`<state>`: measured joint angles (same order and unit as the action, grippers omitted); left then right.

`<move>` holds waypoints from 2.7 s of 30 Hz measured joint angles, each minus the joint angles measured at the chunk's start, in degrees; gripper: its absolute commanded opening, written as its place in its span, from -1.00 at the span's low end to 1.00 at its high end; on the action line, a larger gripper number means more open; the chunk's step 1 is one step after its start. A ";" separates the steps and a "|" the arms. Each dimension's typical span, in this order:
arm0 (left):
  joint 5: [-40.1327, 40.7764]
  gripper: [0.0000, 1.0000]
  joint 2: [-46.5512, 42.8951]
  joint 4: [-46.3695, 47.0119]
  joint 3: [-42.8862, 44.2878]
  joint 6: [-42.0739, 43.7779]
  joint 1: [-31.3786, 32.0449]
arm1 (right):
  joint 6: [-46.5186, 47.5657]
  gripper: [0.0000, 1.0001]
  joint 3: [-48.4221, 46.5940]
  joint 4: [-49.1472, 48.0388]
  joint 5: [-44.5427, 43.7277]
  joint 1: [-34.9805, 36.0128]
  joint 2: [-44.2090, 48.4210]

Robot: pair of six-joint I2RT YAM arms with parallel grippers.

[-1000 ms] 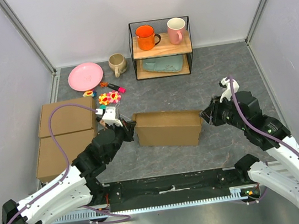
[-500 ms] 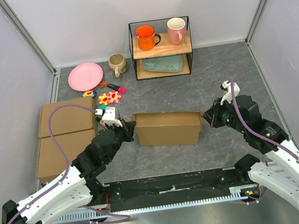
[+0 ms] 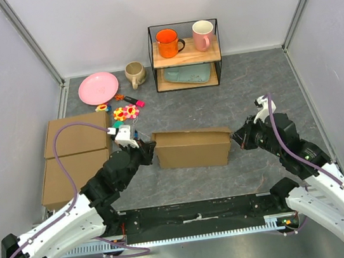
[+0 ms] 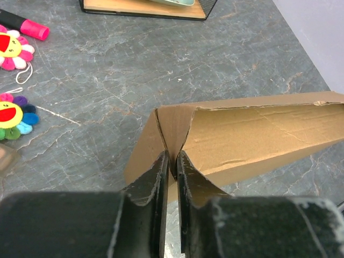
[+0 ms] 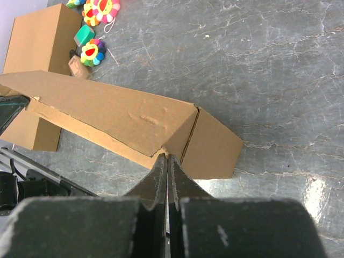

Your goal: Fold the paper box

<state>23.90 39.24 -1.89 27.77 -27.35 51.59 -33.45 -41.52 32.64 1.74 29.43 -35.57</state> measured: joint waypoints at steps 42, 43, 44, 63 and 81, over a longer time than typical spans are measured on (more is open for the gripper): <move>0.28 -0.97 4.13 0.55 3.82 3.67 -0.13 | -1.36 -1.00 0.61 -0.09 -0.24 0.09 -0.02; 0.13 -0.96 3.80 1.36 2.93 3.26 -0.15 | -1.40 -1.00 0.70 -0.07 -0.24 0.09 -0.02; 0.00 -0.96 3.52 2.05 2.12 2.97 -0.15 | -1.49 -1.00 0.79 -0.09 -0.24 0.09 0.00; -0.59 -0.65 -1.90 5.77 -4.20 -2.56 -0.02 | -1.57 -1.00 -0.04 1.22 -0.15 0.11 -0.81; 0.04 -0.32 -1.79 -3.41 0.85 -2.08 0.17 | -1.51 -1.00 -0.04 1.22 -0.15 0.11 -0.85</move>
<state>23.94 37.45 -5.30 28.62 -29.43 51.77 -34.96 -41.56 33.87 1.58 29.54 -36.42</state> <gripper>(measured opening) 0.271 0.007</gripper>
